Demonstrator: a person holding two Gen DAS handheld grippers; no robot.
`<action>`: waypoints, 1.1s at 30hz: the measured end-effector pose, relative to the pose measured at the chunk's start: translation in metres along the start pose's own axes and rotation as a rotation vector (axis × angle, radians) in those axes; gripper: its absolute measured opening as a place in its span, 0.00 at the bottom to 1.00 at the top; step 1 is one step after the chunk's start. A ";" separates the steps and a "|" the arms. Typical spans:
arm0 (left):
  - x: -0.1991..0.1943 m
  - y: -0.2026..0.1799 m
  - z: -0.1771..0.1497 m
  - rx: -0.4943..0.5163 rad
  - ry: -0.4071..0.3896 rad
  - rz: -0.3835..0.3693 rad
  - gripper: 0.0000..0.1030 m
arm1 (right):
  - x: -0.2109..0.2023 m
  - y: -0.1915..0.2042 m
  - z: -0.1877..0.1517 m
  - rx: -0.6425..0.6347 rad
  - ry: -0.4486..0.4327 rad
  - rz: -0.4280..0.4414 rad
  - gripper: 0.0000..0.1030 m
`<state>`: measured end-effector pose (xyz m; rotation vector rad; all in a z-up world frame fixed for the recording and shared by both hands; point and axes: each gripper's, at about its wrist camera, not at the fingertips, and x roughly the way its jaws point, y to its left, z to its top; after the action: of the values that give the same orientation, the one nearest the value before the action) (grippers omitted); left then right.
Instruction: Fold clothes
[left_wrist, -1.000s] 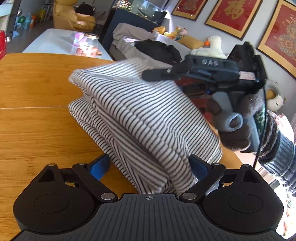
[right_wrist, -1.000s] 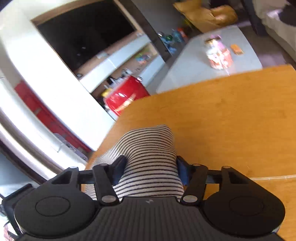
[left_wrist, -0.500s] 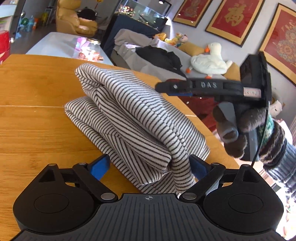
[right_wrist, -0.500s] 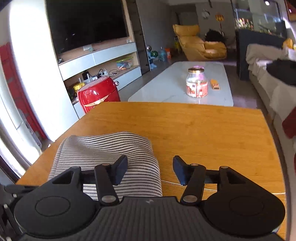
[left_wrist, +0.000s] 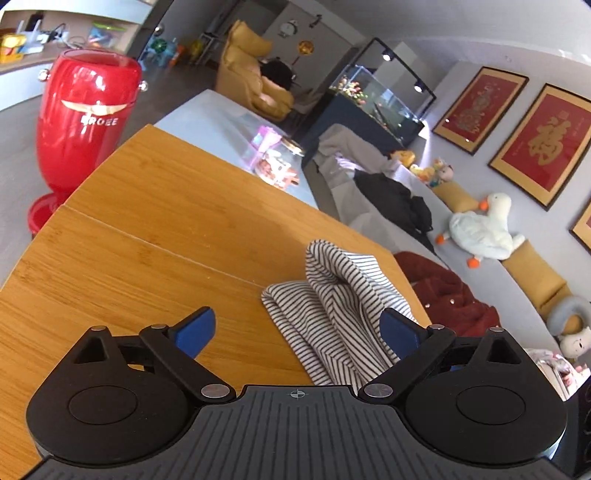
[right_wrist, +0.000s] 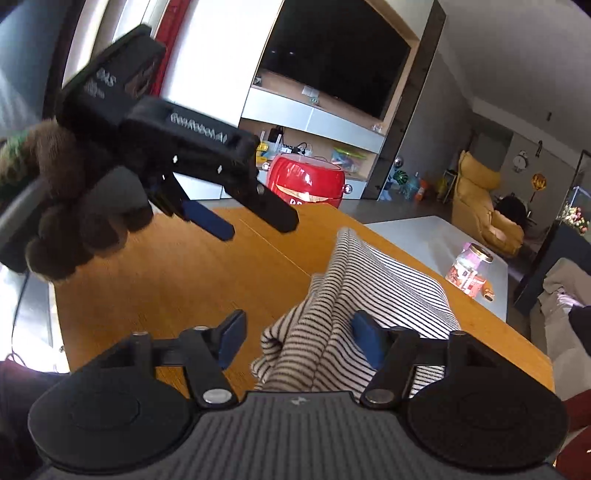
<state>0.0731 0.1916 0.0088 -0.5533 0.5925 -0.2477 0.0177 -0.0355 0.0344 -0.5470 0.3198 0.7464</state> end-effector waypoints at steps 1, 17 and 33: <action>-0.002 0.001 -0.001 0.002 -0.002 0.006 0.97 | -0.002 -0.001 -0.001 -0.019 -0.006 -0.021 0.34; 0.036 -0.101 0.017 0.259 0.002 -0.210 0.97 | -0.020 -0.003 -0.005 0.126 0.004 0.074 0.25; 0.082 -0.092 -0.005 0.367 0.109 -0.059 0.97 | 0.002 -0.163 -0.083 0.931 0.152 0.199 0.80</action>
<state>0.1302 0.0828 0.0185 -0.2040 0.6186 -0.4343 0.1284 -0.1806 0.0241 0.3169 0.8123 0.6610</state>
